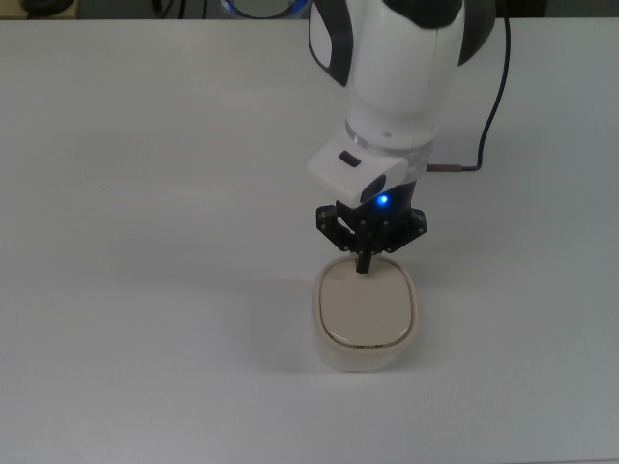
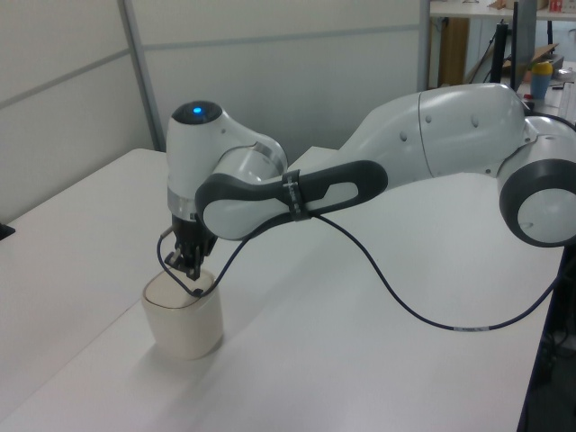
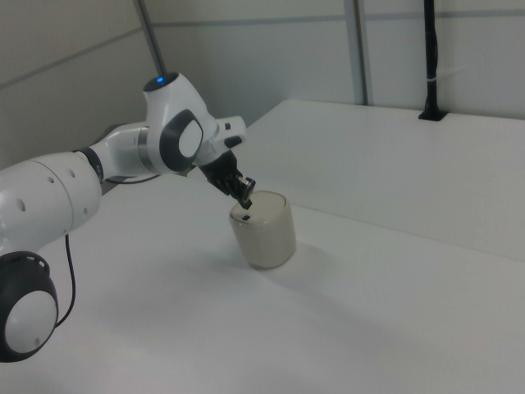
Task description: Close the trash can
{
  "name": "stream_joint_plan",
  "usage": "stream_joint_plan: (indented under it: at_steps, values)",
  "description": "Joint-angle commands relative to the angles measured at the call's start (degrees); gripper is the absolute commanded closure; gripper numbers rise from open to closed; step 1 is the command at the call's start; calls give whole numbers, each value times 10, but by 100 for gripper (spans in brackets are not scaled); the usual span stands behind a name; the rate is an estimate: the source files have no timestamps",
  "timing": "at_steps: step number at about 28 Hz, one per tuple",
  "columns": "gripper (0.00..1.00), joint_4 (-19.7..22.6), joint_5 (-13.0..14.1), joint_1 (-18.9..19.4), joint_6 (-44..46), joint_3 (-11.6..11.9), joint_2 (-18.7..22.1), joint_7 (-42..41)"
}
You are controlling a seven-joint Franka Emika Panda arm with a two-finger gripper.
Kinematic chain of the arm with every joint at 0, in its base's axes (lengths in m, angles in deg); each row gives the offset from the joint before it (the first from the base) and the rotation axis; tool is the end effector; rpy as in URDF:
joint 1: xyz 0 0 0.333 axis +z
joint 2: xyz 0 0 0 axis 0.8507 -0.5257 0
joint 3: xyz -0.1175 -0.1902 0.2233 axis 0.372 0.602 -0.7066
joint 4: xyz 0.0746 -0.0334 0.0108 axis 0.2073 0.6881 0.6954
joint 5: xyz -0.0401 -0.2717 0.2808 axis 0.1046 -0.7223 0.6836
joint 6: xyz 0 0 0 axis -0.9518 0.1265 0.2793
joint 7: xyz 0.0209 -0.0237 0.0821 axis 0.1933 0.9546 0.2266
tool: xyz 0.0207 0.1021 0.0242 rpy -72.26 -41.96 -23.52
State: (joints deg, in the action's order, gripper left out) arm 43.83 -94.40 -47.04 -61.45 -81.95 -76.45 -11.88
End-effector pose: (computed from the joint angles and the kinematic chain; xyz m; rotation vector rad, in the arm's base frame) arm 0.7249 0.1626 0.4724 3.0617 -0.0349 0.4883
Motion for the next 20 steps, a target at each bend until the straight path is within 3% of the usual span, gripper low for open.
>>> stream_joint_plan:
  at_steps: [1, 8, 11, 16, 17, 20]
  values:
    - [100, 15, 11, 0, -33, 7, 37, 26]
    - [100, 22, 15, -15, -29, 7, 83, 24]
    - [100, 29, 20, -15, 47, 6, 107, 10]
    - [96, 27, 65, -21, 162, 9, 139, -55]
    - [90, 26, 87, -34, 211, 9, 151, -81]
    - [64, 25, 102, -47, 277, 9, 171, -117]
